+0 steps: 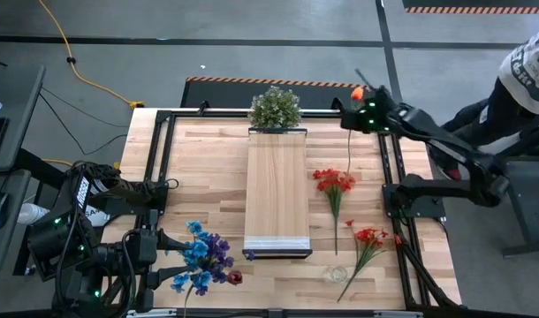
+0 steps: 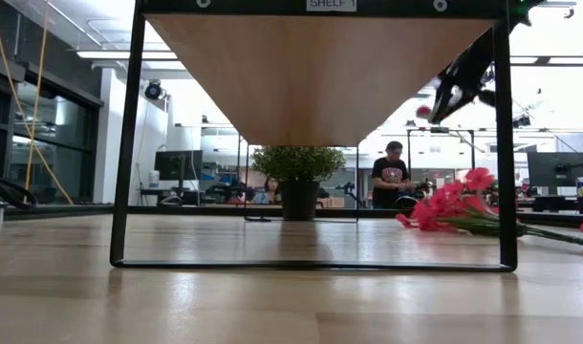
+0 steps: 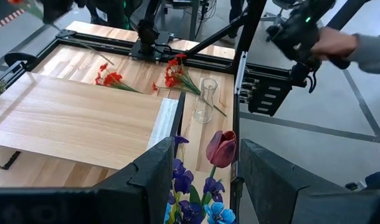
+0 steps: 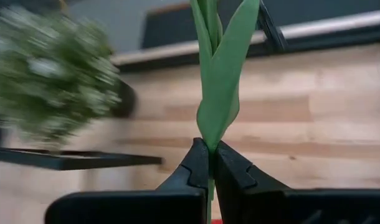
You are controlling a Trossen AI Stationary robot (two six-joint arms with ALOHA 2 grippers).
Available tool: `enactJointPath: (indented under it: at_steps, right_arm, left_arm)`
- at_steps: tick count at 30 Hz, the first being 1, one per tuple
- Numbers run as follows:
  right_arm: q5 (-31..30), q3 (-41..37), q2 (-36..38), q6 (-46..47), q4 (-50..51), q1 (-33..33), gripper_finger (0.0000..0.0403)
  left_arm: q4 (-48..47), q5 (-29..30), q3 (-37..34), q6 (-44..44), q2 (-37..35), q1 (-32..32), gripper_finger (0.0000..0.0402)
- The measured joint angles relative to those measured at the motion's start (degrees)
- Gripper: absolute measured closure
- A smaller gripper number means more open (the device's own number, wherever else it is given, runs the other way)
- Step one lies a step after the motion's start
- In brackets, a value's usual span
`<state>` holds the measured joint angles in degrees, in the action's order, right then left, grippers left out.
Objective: Pick and place flowers into a vace then onto a shelf
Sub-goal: Put the orange tulip into the right transparent vase
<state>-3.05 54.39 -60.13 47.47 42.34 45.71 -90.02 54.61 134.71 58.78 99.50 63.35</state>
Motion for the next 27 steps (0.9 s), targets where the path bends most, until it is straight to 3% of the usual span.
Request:
enactJointPath:
  at_steps: [7, 12, 20, 27]
  right_arm:
    - [0.59, 0.43, 11.89, 1.56, -0.56, -0.27, 0.0402]
    - [0.5, 4.53, 16.42, 1.59, -0.6, -3.29, 0.0402]
    - [-2.53, 17.01, 16.55, -1.66, 0.52, -10.17, 0.0402]
    - [-5.98, 30.25, 13.78, -6.54, 9.25, -14.87, 0.0403]
  left_arm:
    - [0.0, 0.0, -0.02, 0.0, 0.0, 0.01, 0.0186]
    - [0.0, 0.02, -0.02, 0.0, 0.0, 0.0, 0.0186]
    - [0.0, 0.02, -0.02, 0.0, 0.0, 0.0, 0.0186]
    - [0.0, 0.04, -0.02, 0.0, 0.0, 0.0, 0.0186]
